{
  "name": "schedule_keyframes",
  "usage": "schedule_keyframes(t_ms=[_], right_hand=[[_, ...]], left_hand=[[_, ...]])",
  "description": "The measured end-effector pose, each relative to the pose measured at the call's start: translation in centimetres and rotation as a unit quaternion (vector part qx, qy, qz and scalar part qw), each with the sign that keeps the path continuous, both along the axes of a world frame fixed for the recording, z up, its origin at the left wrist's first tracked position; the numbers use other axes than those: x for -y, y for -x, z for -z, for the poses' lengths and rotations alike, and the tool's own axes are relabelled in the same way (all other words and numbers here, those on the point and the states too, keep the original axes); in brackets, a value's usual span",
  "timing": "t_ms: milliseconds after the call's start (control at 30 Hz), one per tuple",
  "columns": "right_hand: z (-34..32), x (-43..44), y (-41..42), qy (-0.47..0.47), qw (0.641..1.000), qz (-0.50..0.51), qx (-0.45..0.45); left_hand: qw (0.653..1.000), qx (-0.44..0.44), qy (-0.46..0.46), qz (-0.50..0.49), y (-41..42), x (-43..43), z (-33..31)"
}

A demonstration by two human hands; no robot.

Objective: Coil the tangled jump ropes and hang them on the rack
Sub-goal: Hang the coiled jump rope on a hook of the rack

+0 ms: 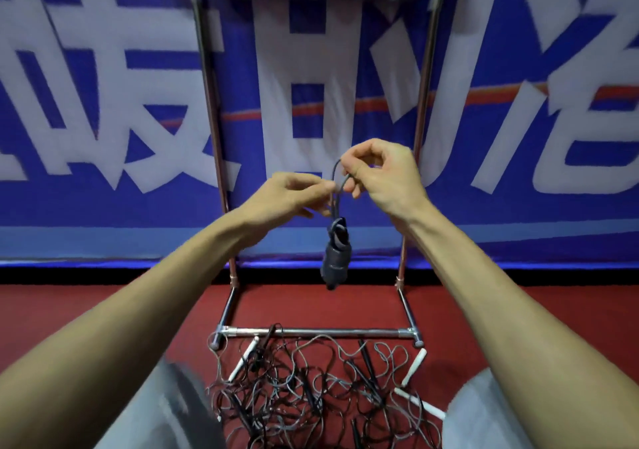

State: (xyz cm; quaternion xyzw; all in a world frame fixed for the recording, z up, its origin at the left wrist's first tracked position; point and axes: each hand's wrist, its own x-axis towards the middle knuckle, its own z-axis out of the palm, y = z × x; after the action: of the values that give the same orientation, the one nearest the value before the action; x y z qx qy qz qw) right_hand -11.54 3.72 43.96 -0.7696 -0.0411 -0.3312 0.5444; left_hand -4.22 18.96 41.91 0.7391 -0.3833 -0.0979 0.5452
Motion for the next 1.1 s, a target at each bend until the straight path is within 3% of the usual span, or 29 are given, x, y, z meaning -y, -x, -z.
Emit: schedule_keyframes(t_ms=[133, 400, 567, 767, 967, 1100], right_hand=[[-4.2, 0.9, -1.1, 0.038, 0.999, 0.011, 0.029], [-10.6, 0.3, -8.4, 0.051, 0.991, 0.091, 0.078], [-14.5, -0.5, -15.1, -0.022, 0.995, 0.037, 0.087], [-18.6, -2.7, -23.9, -0.043, 0.994, 0.007, 0.101], [-21.6, -5.2, -32.0, -0.126, 0.981, -0.095, 0.111], [-23.3, -6.5, -35.9, -0.168, 0.974, -0.11, 0.109]], left_hand=[[0.994, 0.086, 0.022, -0.059, -0.8, 0.5, -4.9], [0.981, 0.125, 0.062, -0.133, -6.3, 0.0, -13.7], [0.978, 0.106, 0.094, -0.155, -11.1, -0.2, -17.8], [0.956, 0.064, 0.189, -0.217, -18.4, -0.8, -20.9], [0.926, 0.072, 0.238, -0.284, -26.5, -2.3, -23.3], [0.913, 0.097, 0.232, -0.321, -30.2, -3.0, -24.9]])
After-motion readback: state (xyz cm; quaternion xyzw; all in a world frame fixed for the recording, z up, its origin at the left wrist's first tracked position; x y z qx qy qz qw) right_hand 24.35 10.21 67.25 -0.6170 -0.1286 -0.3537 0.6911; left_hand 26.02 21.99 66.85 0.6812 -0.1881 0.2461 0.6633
